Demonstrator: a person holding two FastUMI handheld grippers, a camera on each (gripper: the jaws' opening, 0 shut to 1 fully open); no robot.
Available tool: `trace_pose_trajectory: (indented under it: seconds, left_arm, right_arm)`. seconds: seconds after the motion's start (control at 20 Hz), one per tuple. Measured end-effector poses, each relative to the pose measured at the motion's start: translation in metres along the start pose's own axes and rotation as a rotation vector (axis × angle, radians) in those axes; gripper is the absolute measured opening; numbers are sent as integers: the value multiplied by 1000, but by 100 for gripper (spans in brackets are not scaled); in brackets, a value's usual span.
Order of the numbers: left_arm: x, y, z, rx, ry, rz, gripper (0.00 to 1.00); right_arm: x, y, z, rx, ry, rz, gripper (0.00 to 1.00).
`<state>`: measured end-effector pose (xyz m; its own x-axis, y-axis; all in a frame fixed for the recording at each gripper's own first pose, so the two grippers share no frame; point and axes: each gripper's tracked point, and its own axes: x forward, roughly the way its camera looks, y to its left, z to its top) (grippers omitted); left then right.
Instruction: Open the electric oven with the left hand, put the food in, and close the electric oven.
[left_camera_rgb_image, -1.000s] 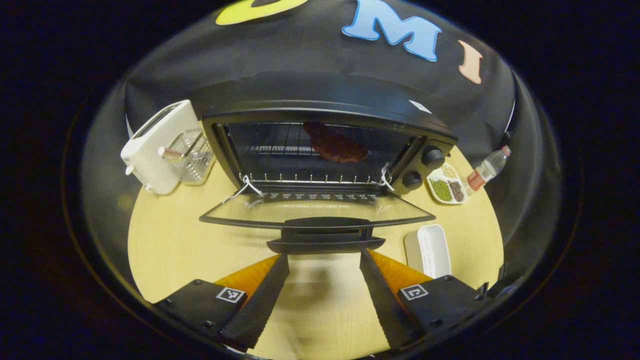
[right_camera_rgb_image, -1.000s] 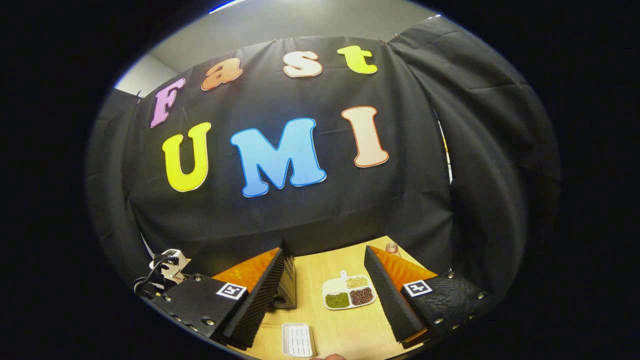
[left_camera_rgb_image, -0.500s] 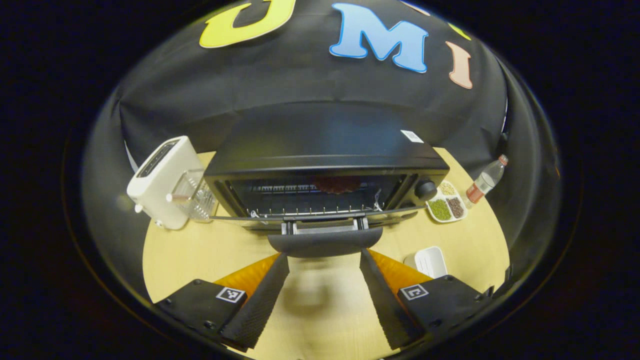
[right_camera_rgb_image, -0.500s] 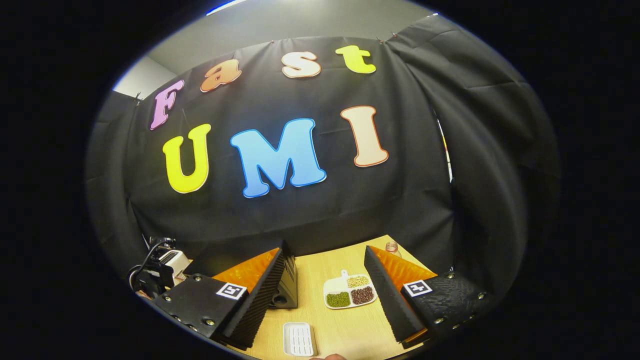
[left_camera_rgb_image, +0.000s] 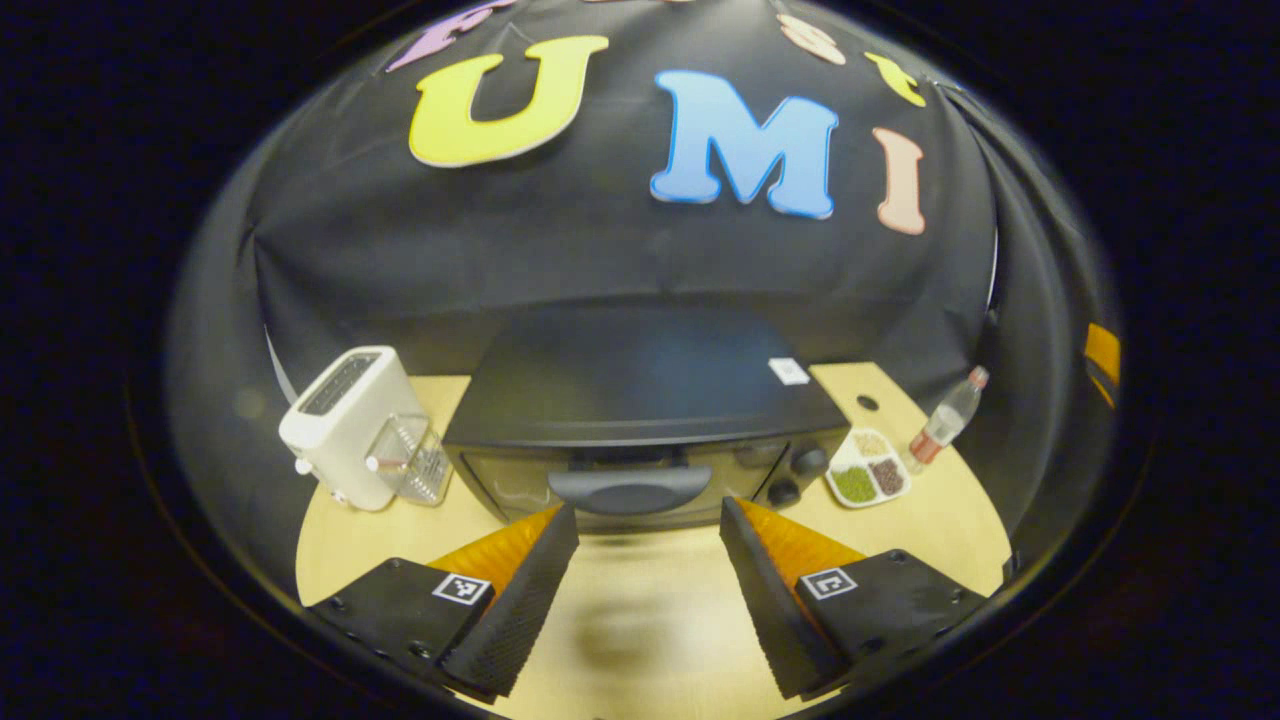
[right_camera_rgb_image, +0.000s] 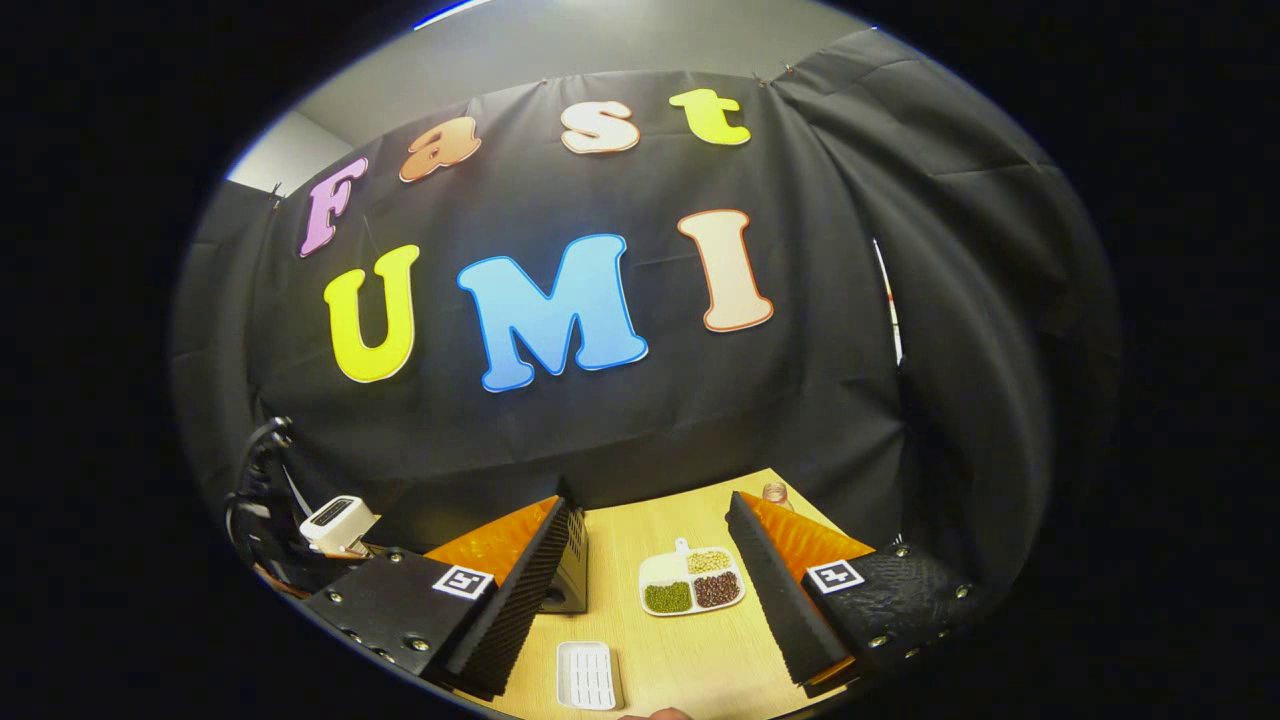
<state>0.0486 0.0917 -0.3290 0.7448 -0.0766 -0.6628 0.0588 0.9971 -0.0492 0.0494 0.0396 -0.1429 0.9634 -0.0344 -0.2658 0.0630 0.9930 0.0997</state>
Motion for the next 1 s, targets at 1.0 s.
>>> trace_pose_trajectory:
  seconds: [1.0]
  left_arm:
    - [-230, -56, 170, 56, -611, 27, 99]
  right_arm:
    - [-52, 58, 101, -84, -198, 168, 98]
